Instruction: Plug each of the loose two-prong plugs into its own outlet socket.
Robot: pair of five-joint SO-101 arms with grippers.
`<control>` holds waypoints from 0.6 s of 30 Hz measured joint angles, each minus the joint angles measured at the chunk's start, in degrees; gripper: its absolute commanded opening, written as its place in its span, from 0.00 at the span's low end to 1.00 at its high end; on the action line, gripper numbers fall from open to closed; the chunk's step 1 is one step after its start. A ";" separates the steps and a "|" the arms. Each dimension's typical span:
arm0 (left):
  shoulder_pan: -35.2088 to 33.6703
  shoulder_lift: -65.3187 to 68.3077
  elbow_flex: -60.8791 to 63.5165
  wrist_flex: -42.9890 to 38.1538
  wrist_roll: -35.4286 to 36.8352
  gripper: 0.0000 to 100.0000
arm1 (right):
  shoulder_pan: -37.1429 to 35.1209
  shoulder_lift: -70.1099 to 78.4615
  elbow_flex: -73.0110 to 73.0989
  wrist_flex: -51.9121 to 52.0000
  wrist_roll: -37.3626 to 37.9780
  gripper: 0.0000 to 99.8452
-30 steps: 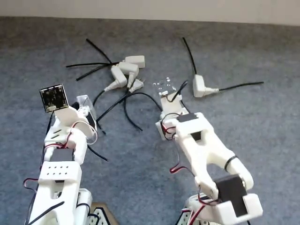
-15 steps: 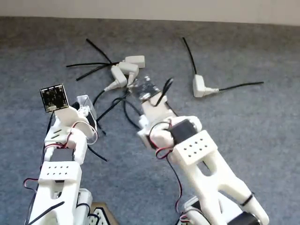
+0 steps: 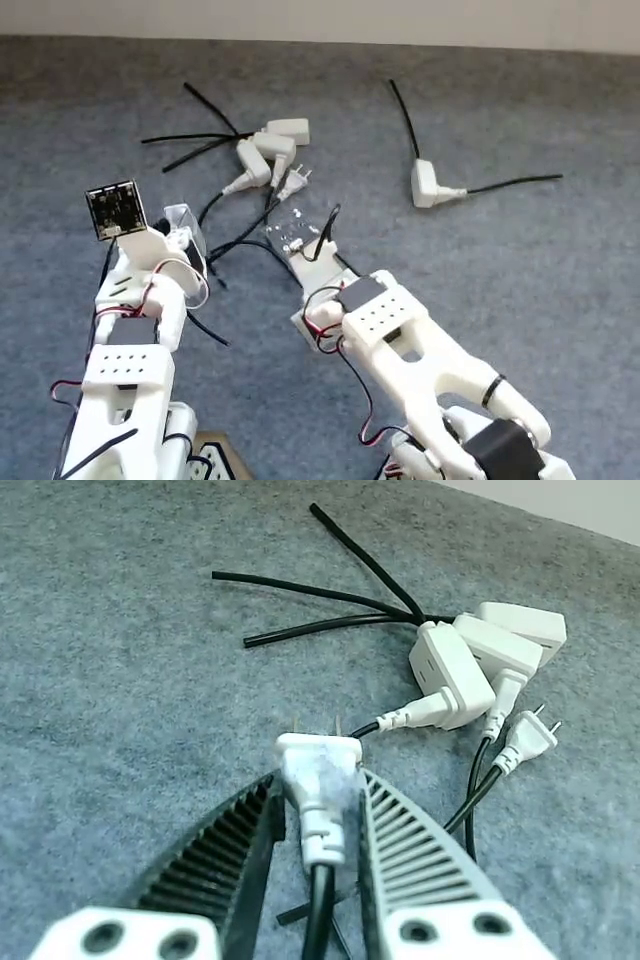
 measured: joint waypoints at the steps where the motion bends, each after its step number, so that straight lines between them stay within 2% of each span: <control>1: 0.00 0.00 0.00 0.00 0.00 0.01 | -0.09 0.09 0.00 0.00 0.00 0.22; 10: 0.00 0.00 0.00 0.00 0.00 0.01 | -0.09 3.96 -0.44 0.00 0.00 0.21; 13: 0.00 0.00 0.00 0.00 0.00 0.01 | -0.09 9.41 -2.90 0.00 -0.97 0.12; 16: 0.00 0.00 0.00 0.00 0.00 0.01 | 1.05 15.38 -8.09 0.00 -7.91 0.04; 18: 0.00 0.00 0.00 0.00 0.00 0.01 | 3.34 18.99 -12.13 0.09 -14.51 0.03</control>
